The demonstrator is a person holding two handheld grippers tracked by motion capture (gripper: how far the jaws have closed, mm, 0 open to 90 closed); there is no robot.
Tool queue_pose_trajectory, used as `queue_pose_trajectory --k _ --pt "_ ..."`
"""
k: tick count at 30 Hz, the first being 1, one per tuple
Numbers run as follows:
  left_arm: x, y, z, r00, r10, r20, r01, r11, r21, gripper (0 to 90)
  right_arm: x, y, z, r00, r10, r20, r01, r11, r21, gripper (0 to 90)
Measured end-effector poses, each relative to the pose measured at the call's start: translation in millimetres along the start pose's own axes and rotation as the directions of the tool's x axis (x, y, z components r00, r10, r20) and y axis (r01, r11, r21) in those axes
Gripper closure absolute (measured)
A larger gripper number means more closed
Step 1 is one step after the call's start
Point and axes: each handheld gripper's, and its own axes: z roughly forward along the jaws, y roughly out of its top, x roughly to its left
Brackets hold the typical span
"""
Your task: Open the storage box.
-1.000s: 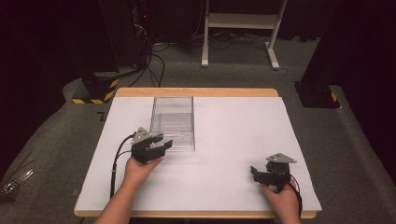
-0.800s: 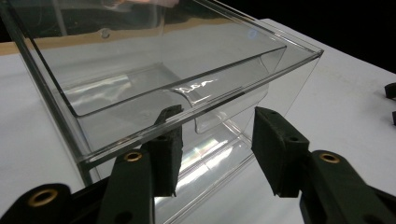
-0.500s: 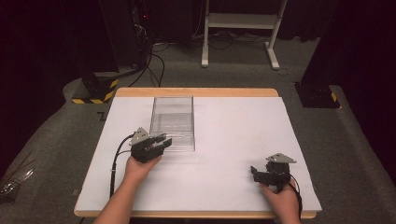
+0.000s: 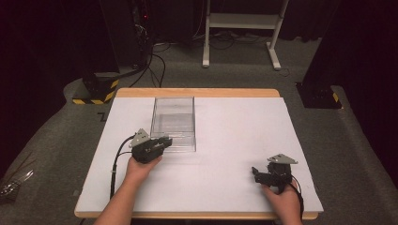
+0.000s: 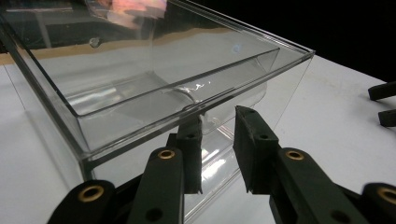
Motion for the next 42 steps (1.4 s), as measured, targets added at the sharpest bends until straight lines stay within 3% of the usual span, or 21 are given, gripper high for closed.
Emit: queue_pose_trajectory --k 17,42 --pt "4.2 -4.3 -4.2 0.9996 0.004 0.029 -0.003 0.9998 -0.021 77.3 0.1 -0.1 0.0 1.0000 -0.002 0.001 0.002 1.0000 -0.001 13.7" --pt "-6.8 -15.7 -20.9 0.9981 0.008 0.061 -0.006 0.9991 -0.042 79.9 0.3 -0.1 0.0 1.0000 -0.002 0.002 0.002 1.0000 -0.001 13.7"
